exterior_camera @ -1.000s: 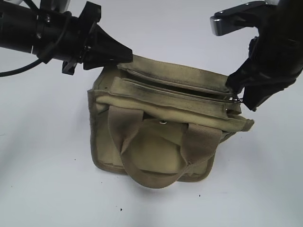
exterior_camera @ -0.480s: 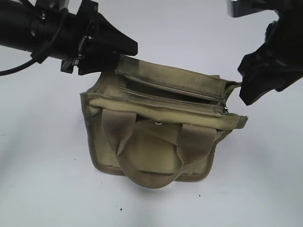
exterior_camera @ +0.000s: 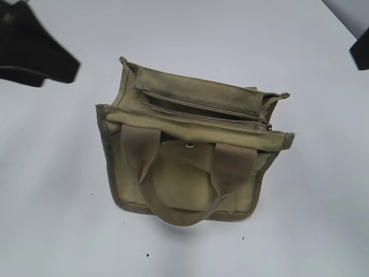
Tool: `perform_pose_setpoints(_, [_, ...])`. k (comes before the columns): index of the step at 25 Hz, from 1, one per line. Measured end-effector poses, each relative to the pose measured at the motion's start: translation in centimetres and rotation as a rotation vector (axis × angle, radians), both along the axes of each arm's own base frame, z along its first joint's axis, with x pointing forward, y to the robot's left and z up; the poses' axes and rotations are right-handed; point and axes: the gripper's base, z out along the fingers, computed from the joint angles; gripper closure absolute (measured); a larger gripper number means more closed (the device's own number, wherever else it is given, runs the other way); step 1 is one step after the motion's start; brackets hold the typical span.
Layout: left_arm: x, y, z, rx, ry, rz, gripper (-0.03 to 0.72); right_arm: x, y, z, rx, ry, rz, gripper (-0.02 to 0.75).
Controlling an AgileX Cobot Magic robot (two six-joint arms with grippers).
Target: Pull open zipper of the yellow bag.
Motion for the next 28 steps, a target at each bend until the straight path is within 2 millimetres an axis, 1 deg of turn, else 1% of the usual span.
perform_pose_setpoints(1, [-0.9, 1.0, 0.5, 0.066, -0.014, 0.038, 0.113, -0.9, -0.4, 0.5, 0.014, -0.025, 0.000, 0.155])
perform_pose_setpoints(2, [-2.2, 2.1, 1.1, 0.117, -0.045, 0.081, 0.113, -1.8, -0.8, 0.8, 0.023, -0.043, -0.002, 0.155])
perform_pose_setpoints(4, [-4.6, 3.8, 1.8, 0.187, -0.089, 0.152, 0.113, -3.5, -1.5, 0.4, 0.029, -0.054, -0.004, 0.156])
perform_pose_setpoints(7, [-8.6, 6.0, 2.3, 0.228, -0.174, 0.222, 0.113, -5.9, -2.5, -1.8, 0.018, -0.027, -0.005, 0.156])
perform_pose_setpoints(8, [-10.5, 6.8, 2.5, 0.220, -0.221, 0.241, 0.113, -6.9, -2.9, -2.7, 0.014, -0.019, -0.005, 0.156])
perform_pose_setpoints(9, [-11.7, 7.3, 2.3, 0.215, -0.244, 0.251, 0.113, -8.3, -3.6, -3.4, 0.020, -0.032, -0.005, 0.156])
perform_pose_setpoints(12, [-15.4, 8.8, 0.7, 0.218, -0.326, 0.277, 0.115, -10.7, -4.6, -6.0, 0.015, -0.017, -0.005, 0.156])
perform_pose_setpoints(15, [-18.3, 10.3, -1.2, 0.232, -0.414, 0.306, 0.123, -12.9, -5.5, -8.6, 0.014, -0.015, -0.005, 0.156])
perform_pose_setpoints(17, [-19.9, 11.0, -2.8, 0.236, -0.462, 0.323, 0.125, -14.1, -6.1, -10.2, 0.014, -0.021, -0.002, 0.156])
perform_pose_setpoints(21, [-21.6, 11.6, -4.7, 0.210, -0.530, 0.340, 0.125, -16.0, -6.9, -12.1, 0.036, -0.080, 0.007, 0.156])
perform_pose_setpoints(25, [-21.5, 11.6, -6.2, 0.214, -0.534, 0.344, 0.126, -16.9, -7.0, -11.7, 0.080, -0.243, 0.077, 0.156])
perform_pose_setpoints(28, [-21.5, 11.6, -6.3, 0.213, -0.536, 0.344, 0.126, -17.0, -6.7, -12.2, 0.087, -0.264, 0.128, 0.156])
